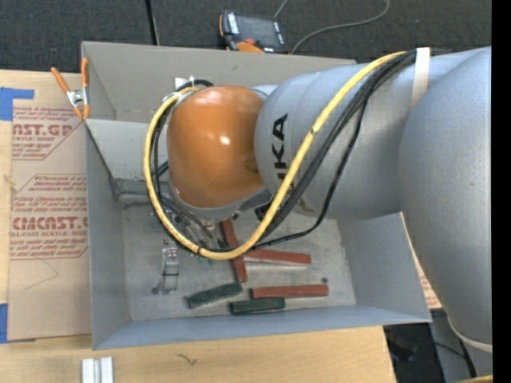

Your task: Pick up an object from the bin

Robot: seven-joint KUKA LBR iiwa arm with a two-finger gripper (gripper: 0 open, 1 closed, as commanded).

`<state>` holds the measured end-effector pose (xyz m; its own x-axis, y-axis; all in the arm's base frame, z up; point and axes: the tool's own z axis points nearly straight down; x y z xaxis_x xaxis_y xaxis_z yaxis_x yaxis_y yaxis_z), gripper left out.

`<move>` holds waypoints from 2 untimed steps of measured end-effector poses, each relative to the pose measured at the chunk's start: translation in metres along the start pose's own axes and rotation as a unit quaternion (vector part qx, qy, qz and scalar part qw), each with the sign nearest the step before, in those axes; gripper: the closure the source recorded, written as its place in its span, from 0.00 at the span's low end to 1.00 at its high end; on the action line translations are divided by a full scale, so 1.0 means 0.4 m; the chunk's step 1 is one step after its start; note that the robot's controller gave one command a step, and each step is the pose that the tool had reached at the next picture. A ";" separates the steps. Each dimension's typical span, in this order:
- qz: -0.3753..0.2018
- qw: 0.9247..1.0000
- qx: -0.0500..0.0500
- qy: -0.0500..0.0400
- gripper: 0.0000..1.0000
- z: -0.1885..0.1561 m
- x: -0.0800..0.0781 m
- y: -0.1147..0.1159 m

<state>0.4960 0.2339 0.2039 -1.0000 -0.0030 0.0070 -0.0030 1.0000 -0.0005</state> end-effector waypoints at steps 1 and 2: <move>0.094 0.996 0.001 0.000 0.00 0.346 -0.024 -0.114; 0.093 0.996 -0.001 -0.003 1.00 0.336 -0.028 -0.110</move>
Offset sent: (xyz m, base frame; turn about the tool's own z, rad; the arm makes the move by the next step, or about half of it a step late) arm 0.0107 -0.0448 -0.1339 0.1869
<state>0.5062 0.1897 0.0693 -0.9832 0.1827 0.0011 0.1827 0.9832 0.0007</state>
